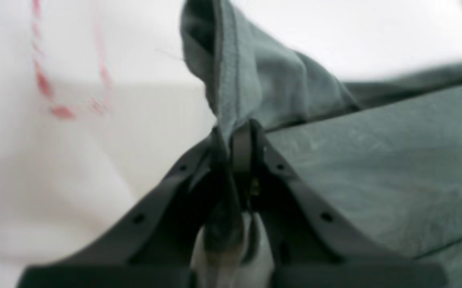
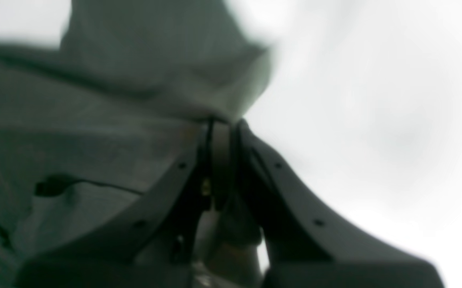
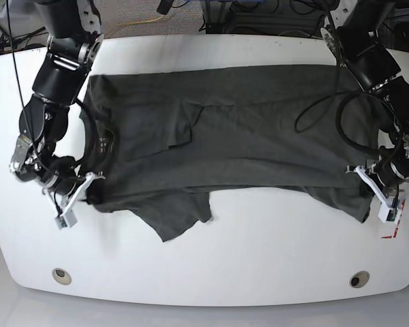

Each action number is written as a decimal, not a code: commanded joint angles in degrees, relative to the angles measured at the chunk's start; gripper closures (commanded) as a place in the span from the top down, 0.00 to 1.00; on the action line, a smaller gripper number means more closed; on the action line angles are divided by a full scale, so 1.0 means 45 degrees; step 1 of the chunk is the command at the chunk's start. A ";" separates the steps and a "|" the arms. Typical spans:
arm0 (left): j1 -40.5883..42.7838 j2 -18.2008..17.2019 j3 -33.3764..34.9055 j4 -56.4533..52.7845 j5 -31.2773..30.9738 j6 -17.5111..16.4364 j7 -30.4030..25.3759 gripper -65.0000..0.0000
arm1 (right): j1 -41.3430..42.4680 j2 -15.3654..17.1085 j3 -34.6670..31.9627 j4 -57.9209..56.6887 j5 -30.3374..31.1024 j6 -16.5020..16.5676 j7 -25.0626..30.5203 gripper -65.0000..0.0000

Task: Fold the T-shirt properly
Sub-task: 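Lift the shirt with both grippers and swing it up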

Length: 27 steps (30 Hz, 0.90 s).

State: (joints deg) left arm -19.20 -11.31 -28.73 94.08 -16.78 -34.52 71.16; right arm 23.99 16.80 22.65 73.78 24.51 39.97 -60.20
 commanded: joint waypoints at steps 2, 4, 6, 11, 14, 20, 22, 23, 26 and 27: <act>-0.0920 -0.0212 0.0026 0.0729 -0.0170 0.0023 -0.0291 0.01 | 0.1302 0.0653 0.0016 0.0240 0.0287 0.0008 -0.0052 0.00; -0.1428 -0.0212 0.0045 0.0944 -0.0170 0.0004 -0.0291 0.01 | 0.1966 0.0849 -0.0238 0.0240 0.0287 0.0008 -0.0247 0.00; -0.1819 -0.0212 0.0045 0.1119 -0.0170 0.0004 -0.0291 0.01 | 0.2611 0.1083 -0.0668 0.0259 0.0306 0.0008 -0.0365 0.00; -0.3401 -0.0290 0.0065 0.1237 -0.0189 0.0004 -0.0076 0.01 | 0.4408 0.1571 -0.1567 0.0259 0.0384 0.0008 -0.0521 0.00; -0.4573 -0.0309 0.0065 0.1237 -0.0189 -0.0016 0.0295 0.01 | 0.5522 0.1747 -0.2036 0.0259 0.0384 0.0008 -0.0580 0.00; -0.5823 -0.0544 0.0065 0.2135 -0.0170 -0.0016 0.0705 0.01 | 0.7944 0.2021 -0.2934 0.0259 0.0404 0.0008 -0.0990 0.00; -0.6019 -0.0622 0.0065 0.2507 -0.0170 -0.0016 0.0725 0.01 | 0.8413 0.2021 -0.2934 0.0259 0.0404 0.0008 -0.1146 0.00; -0.6175 -0.0622 0.0065 0.2643 -0.0170 -0.0016 0.0784 0.01 | 0.8647 0.2021 -0.2954 0.0259 0.0404 0.0008 -0.1263 0.00; -0.6488 -0.0661 0.0065 0.2761 -0.0189 -0.0016 0.1194 0.01 | 0.8901 0.2177 -0.2954 0.0318 0.0404 0.0008 -0.1537 0.00; -0.6468 -0.0661 0.0065 0.2761 -0.0189 -0.0035 0.1213 0.01 | 0.8882 0.2372 -0.2934 0.0318 0.0404 0.0008 -0.1615 0.00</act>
State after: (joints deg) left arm -46.68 -13.72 -28.56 105.67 -17.58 -34.57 77.49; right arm 61.98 25.41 9.21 74.43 26.57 40.14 -67.59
